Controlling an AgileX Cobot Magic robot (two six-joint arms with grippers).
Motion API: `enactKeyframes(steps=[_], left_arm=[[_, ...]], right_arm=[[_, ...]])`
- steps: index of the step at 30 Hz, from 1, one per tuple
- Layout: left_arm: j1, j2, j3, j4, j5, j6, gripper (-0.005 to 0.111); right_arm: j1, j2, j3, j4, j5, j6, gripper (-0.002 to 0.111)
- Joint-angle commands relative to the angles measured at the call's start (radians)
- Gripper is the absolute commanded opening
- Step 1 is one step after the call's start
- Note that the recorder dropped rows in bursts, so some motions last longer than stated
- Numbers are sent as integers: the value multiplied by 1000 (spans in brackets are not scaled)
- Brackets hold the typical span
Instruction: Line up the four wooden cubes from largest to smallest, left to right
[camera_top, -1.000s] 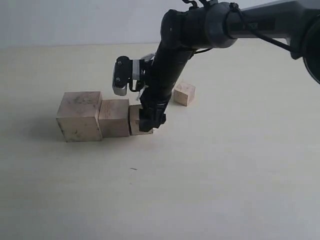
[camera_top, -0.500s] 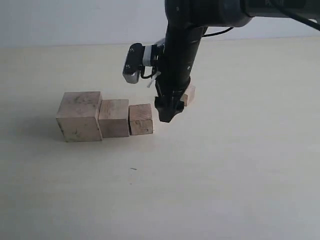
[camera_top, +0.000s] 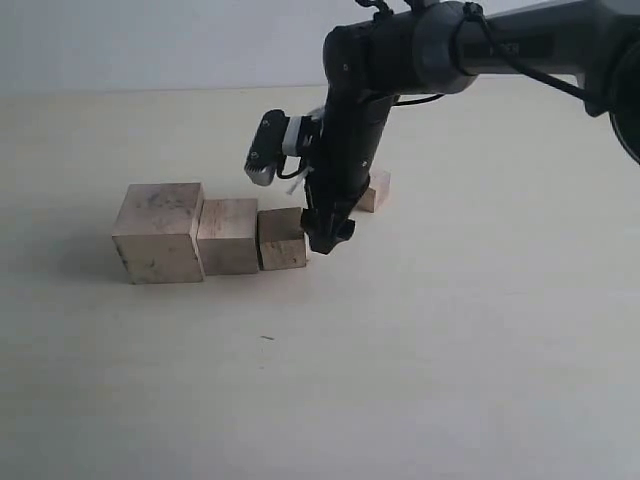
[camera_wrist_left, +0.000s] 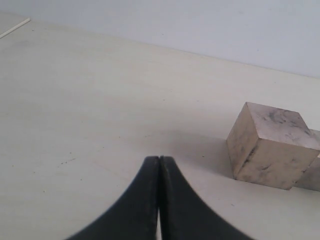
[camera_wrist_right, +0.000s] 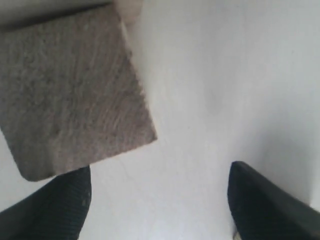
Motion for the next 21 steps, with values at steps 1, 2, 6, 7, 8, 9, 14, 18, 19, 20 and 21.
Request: enactKeyframes(steps=[1,2,6,7,8,9,14,18,19,20,21], left_arm=[[-5,-6,-1,-7,-13,5,0],[-5,-6,-1,-7,-13,5,0],[-5,-6,-1,-7,-13,5,0],[-5,-6,-1,-7,-13,5,0],[-5,-6,-1,-7,-13,5,0],[-5,-6,-1,-7,-13,5,0],[-5,-6,-1,-7,-13,5,0],[-5,-6,-1,-7,-13,5,0],[-5,-6,-1,-7,-13,5,0],[-5,-6,-1,-7,-13,5,0],[-5,-6,-1,-7,-13,5,0]], right_arm=[[-6,-1,-3,66,-22,13,71],[-6,-1,-3,76,-22,13,71],[-6,-1,-3,70,-22,13,71],[-6,-1,-3,61,-22,13,71],[-6,-1,-3,34,-22,13,71],[-6,-3,-3,13,-13,15,71],[-6,-63,-3,-38,61,23,71],[-6,-118,-3,-49,76,51,71],[-6,-127,-3,-63,68,67,71],[-6,-135,-3,-87,65,89,71],[-9,-144,-3,-122,58,143,71]])
